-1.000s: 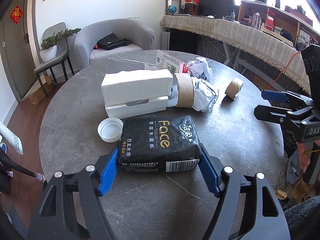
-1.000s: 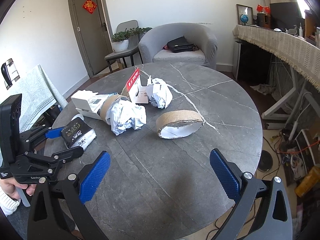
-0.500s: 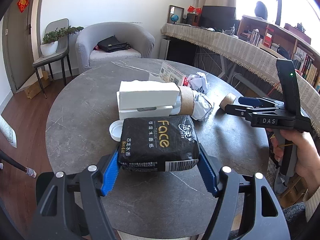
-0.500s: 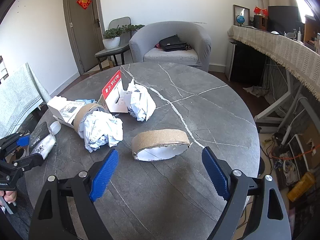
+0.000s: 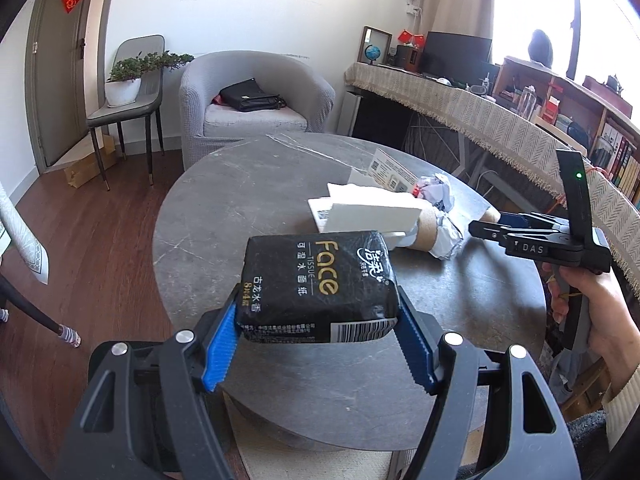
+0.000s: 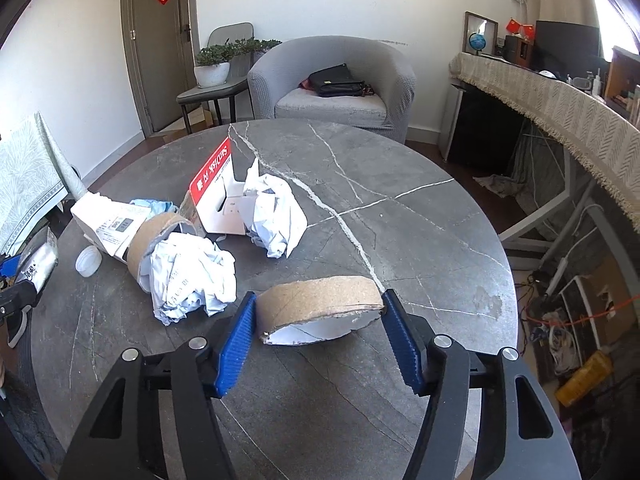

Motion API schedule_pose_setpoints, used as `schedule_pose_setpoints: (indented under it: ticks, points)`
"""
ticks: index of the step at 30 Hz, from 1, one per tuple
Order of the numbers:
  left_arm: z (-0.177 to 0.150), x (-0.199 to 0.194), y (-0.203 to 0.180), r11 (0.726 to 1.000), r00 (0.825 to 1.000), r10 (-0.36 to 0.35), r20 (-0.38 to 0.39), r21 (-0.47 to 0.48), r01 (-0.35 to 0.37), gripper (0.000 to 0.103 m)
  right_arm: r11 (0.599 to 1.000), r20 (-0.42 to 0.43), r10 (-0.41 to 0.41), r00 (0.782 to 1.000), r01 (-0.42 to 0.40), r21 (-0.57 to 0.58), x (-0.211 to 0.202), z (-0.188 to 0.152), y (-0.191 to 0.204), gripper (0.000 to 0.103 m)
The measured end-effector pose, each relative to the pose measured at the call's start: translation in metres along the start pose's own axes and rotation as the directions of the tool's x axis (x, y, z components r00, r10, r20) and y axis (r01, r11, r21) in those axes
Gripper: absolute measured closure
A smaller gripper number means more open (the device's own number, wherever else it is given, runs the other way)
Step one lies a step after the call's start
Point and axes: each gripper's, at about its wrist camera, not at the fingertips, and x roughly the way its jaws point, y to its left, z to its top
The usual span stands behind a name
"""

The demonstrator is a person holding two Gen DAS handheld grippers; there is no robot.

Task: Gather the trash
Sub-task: 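Carry the tissue pack and tape roll over the green bin with both grippers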

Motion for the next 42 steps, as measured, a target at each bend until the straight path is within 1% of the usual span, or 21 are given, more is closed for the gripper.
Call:
schedule_pose_setpoints:
  ticks: [4, 7, 10, 12, 16, 20, 24, 27, 31, 33, 35, 37, 40, 42]
  points:
    - [0.001, -0.008, 0.024, 0.999, 0.999, 0.039, 0.009, -0.038, -0.038, 0.030, 1.000, 0.043, 0.029, 0.999, -0.030, 0.005, -0.015, 0.011, 0.016, 0.040]
    - [0.000, -0.012, 0.045, 0.995, 0.998, 0.070, 0.006, -0.073, -0.070, 0.030, 0.996, 0.073, 0.090, 0.993, -0.091, 0.009, -0.023, 0.018, 0.035, 0.040]
    - [-0.002, -0.017, 0.068, 0.989, 0.993, 0.115, 0.005, -0.093, -0.114, 0.030, 0.987, 0.099, 0.154, 0.983, -0.156, 0.020, -0.028, 0.025, 0.059, 0.040]
    - [-0.006, -0.020, 0.085, 0.984, 0.990, 0.144, -0.005, -0.109, -0.144, 0.030, 0.983, 0.112, 0.180, 0.977, -0.182, 0.009, -0.028, 0.029, 0.079, 0.040]
    - [-0.017, -0.019, 0.122, 0.966, 0.978, 0.202, -0.049, -0.154, -0.207, 0.030, 0.969, 0.136, 0.248, 0.959, -0.244, -0.043, -0.028, 0.041, 0.124, 0.040]
    - [-0.035, -0.012, 0.159, 0.947, 0.964, 0.236, -0.125, -0.194, -0.257, 0.030, 0.949, 0.123, 0.310, 0.943, -0.299, -0.102, -0.023, 0.051, 0.171, 0.040]
    - [-0.054, -0.001, 0.191, 0.929, 0.945, 0.258, -0.203, -0.217, -0.300, 0.030, 0.923, 0.092, 0.371, 0.924, -0.357, -0.143, -0.014, 0.056, 0.212, 0.040]
    - [-0.068, 0.009, 0.206, 0.921, 0.929, 0.270, -0.253, -0.214, -0.325, 0.030, 0.902, 0.061, 0.416, 0.907, -0.404, -0.151, -0.006, 0.055, 0.239, 0.040]
    - [-0.086, 0.022, 0.225, 0.918, 0.911, 0.243, -0.333, -0.224, -0.327, 0.030, 0.884, 0.021, 0.442, 0.897, -0.431, -0.178, 0.005, 0.054, 0.272, 0.040]
    - [-0.098, 0.027, 0.232, 0.920, 0.901, 0.232, -0.367, -0.219, -0.326, 0.030, 0.871, 0.007, 0.464, 0.886, -0.454, -0.185, 0.009, 0.054, 0.287, 0.040]
    - [-0.106, 0.032, 0.237, 0.919, 0.887, 0.227, -0.402, -0.213, -0.332, 0.030, 0.858, -0.008, 0.483, 0.876, -0.475, -0.194, 0.011, 0.053, 0.302, 0.040]
    - [-0.116, 0.037, 0.239, 0.916, 0.865, 0.234, -0.444, -0.196, -0.349, 0.030, 0.844, -0.037, 0.497, 0.867, -0.492, -0.212, 0.016, 0.050, 0.320, 0.040]
    - [-0.128, 0.045, 0.245, 0.914, 0.839, 0.232, -0.492, -0.185, -0.361, 0.030, 0.826, -0.092, 0.508, 0.857, -0.514, -0.232, 0.028, 0.041, 0.346, 0.040]
    - [-0.138, 0.048, 0.250, 0.913, 0.826, 0.231, -0.514, -0.179, -0.367, 0.030, 0.814, -0.131, 0.515, 0.847, -0.531, -0.236, 0.038, 0.036, 0.364, 0.040]
